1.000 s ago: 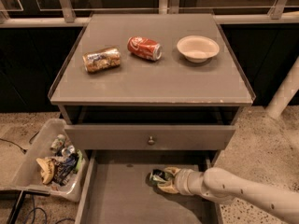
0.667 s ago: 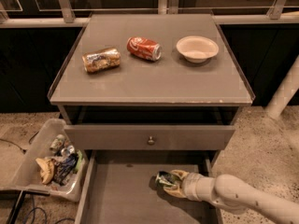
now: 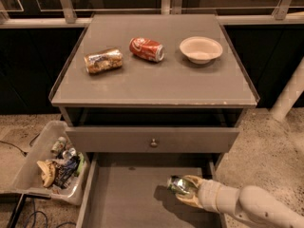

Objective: Pick green can from middle drawer and place on counter

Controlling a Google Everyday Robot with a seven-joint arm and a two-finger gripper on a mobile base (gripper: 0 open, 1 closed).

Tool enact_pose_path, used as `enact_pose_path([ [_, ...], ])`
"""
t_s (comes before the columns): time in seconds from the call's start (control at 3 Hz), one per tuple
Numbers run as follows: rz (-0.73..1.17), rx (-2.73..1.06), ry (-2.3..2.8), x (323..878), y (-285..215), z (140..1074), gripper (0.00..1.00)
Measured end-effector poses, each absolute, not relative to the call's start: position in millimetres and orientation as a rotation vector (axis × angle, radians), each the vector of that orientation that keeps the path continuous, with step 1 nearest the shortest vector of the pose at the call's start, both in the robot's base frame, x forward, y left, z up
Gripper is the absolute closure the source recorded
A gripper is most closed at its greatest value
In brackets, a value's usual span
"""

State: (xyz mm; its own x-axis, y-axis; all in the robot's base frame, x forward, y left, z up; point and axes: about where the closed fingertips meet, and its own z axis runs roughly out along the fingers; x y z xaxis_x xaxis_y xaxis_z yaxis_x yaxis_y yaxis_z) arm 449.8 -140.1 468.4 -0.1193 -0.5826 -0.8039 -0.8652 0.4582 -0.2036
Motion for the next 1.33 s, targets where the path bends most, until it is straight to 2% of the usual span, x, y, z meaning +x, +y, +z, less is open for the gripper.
enact_pose_path([
  [1.0,0.243,-1.406,1.733,442.5,-151.0,608.4,1.0],
  [1.33,0.179,-1.392,1.71,447.4,-169.5,664.4,1.0],
])
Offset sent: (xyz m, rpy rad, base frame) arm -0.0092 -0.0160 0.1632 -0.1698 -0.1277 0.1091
